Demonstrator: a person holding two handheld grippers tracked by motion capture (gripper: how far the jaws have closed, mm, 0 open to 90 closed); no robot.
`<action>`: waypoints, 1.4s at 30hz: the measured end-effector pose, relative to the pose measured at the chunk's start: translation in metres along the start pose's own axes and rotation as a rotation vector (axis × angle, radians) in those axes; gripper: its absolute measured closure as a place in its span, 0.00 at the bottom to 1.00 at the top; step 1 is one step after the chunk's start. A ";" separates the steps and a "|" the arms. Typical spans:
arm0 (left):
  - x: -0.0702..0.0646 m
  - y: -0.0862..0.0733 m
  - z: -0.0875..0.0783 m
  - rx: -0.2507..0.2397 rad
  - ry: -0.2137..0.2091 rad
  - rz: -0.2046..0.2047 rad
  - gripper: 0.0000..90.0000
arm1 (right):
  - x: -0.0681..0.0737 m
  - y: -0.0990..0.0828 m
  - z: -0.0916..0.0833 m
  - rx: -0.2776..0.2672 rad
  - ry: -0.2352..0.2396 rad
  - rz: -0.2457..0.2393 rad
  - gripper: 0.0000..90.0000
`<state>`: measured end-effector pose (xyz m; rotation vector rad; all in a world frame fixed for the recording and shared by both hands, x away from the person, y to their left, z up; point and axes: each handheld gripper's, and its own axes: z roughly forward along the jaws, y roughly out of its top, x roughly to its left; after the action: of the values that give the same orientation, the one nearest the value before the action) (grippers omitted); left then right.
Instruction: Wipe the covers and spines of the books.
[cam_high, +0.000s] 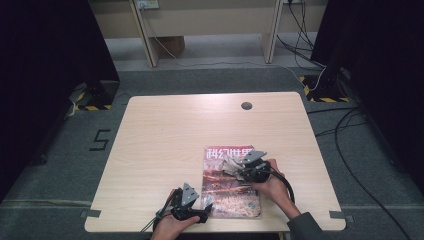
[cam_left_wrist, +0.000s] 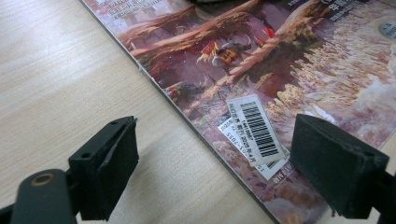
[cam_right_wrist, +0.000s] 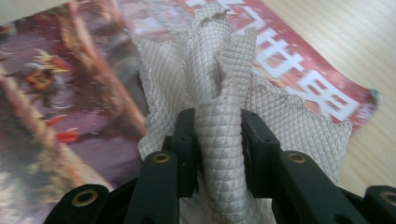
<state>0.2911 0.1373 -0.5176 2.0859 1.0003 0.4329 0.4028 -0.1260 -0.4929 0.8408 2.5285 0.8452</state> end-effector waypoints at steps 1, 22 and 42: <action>0.000 0.000 0.000 0.000 -0.001 0.000 0.16 | -0.004 -0.001 0.000 0.000 -0.004 0.008 0.78; 0.000 -0.001 0.000 -0.007 0.000 -0.003 0.16 | 0.025 0.010 0.008 -0.033 0.066 -0.033 0.79; -0.006 -0.002 -0.011 0.028 0.000 0.042 0.17 | 0.039 0.037 0.030 -0.043 0.054 -0.044 0.78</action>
<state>0.2803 0.1387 -0.5120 2.1358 0.9686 0.4421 0.4029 -0.0643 -0.4972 0.7565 2.5554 0.9163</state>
